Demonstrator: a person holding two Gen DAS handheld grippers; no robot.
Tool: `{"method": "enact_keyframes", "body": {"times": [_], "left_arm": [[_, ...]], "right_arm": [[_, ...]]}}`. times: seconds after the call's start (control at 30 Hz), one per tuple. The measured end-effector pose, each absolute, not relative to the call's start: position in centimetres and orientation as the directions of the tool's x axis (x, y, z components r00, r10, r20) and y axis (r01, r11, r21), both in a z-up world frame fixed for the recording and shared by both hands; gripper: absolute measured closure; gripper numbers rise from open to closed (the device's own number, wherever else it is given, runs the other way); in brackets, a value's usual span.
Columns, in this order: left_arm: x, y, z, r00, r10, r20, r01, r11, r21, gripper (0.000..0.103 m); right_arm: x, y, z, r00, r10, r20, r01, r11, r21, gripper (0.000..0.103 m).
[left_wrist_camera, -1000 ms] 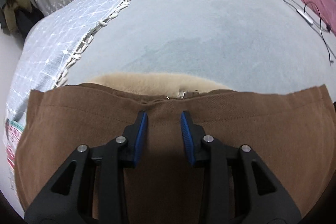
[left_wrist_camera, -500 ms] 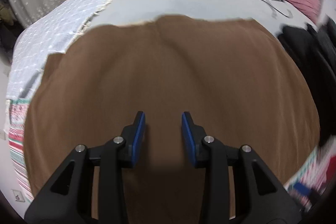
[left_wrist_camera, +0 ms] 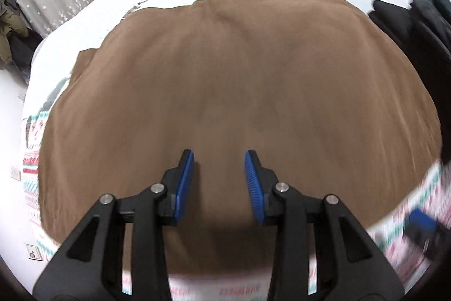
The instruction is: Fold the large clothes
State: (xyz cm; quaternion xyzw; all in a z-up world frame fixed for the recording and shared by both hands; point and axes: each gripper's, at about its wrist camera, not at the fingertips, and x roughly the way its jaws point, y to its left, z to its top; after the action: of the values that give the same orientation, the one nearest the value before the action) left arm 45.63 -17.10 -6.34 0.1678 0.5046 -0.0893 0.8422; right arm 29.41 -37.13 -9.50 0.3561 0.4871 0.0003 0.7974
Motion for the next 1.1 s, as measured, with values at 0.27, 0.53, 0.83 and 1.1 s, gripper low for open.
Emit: {"method": "enact_keyframes", "body": {"times": [0.27,0.53,0.83,1.1], "left_arm": [[41.3,-17.0,-9.3,0.513,0.077,-0.855,0.315,0.91,0.271,0.063],[41.3,-17.1,-9.4,0.549,0.093,-0.831,0.294,0.909,0.296,0.064],[39.8,-10.3,-5.9,0.51,-0.051,-0.859,0.255,0.962,0.094,0.064],[39.9,-9.9,-9.2,0.48,-0.055,-0.876,0.29,0.952,0.099,0.063]], "right_arm": [[28.8,-36.9,-9.4,0.526,0.349,-0.776,0.339,0.75,0.568,0.03],[29.3,-38.2,-10.8,0.529,0.358,-0.769,0.388,0.704,0.595,0.03],[29.1,-41.5,-12.1,0.627,0.375,-0.683,0.424,0.571,0.703,0.03],[30.3,-41.2,-12.2,0.701,0.323,-0.636,0.38,0.585,0.716,0.03]]}}
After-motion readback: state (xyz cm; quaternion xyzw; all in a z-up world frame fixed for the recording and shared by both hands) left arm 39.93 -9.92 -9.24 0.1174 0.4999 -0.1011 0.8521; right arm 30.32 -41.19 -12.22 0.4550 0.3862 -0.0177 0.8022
